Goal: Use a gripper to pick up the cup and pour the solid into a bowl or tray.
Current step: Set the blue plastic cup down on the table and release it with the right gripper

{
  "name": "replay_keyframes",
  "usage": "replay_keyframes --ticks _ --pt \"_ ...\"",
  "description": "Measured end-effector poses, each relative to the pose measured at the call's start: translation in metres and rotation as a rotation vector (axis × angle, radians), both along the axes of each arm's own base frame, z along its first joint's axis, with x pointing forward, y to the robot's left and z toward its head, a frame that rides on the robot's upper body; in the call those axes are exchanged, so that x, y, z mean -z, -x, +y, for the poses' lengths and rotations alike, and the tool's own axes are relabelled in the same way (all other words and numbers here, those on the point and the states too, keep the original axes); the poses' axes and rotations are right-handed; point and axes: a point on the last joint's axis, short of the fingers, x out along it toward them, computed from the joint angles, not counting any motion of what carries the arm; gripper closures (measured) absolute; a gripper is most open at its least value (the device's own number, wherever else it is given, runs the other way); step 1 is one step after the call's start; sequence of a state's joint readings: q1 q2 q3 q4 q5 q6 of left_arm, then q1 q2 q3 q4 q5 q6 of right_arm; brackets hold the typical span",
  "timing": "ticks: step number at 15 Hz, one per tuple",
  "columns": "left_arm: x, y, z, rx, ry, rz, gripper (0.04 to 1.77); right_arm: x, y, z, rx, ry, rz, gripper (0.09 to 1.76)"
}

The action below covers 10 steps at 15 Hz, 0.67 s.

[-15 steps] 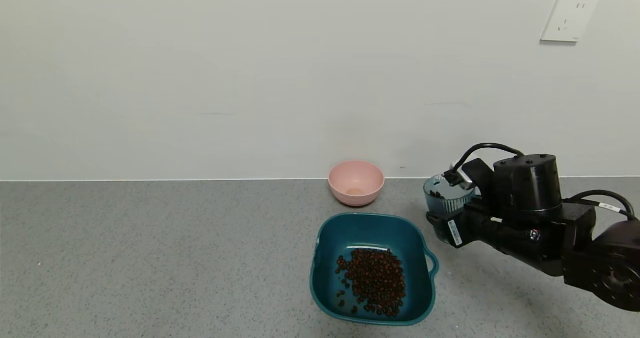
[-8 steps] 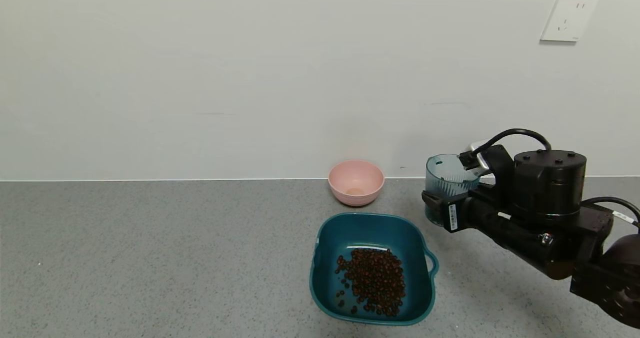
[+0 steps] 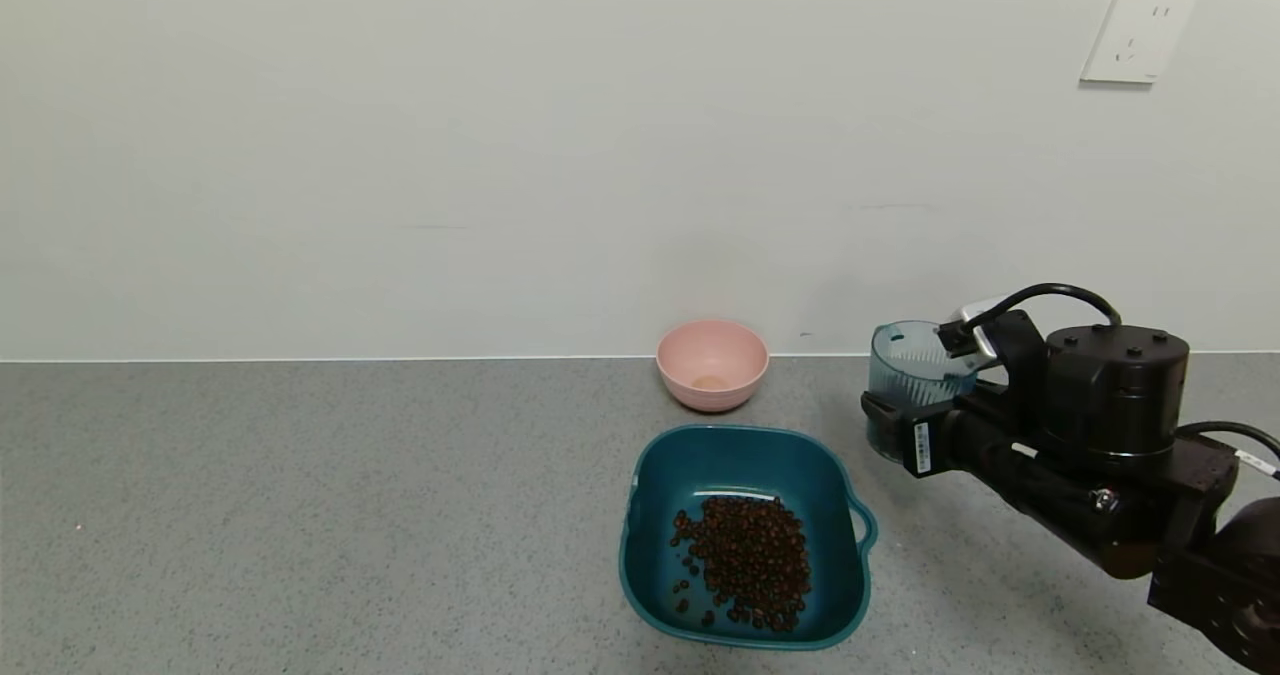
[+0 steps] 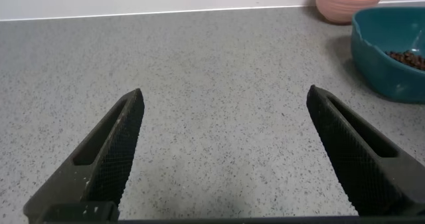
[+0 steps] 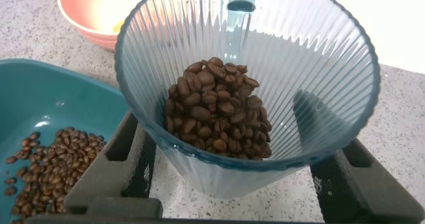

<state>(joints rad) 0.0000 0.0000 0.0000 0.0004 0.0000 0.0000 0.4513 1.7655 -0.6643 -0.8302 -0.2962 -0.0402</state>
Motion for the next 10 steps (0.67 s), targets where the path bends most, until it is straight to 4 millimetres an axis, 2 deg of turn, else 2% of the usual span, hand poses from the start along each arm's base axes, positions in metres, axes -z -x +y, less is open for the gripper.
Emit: replay_keyframes --ticks 4,10 --pt "0.000 0.000 0.000 0.000 0.000 0.000 0.05 0.010 -0.016 -0.002 0.027 -0.023 -0.033 0.50" --pt "0.000 0.000 0.000 0.000 0.000 0.000 0.05 0.043 -0.060 -0.015 0.106 -0.039 -0.049 0.50"
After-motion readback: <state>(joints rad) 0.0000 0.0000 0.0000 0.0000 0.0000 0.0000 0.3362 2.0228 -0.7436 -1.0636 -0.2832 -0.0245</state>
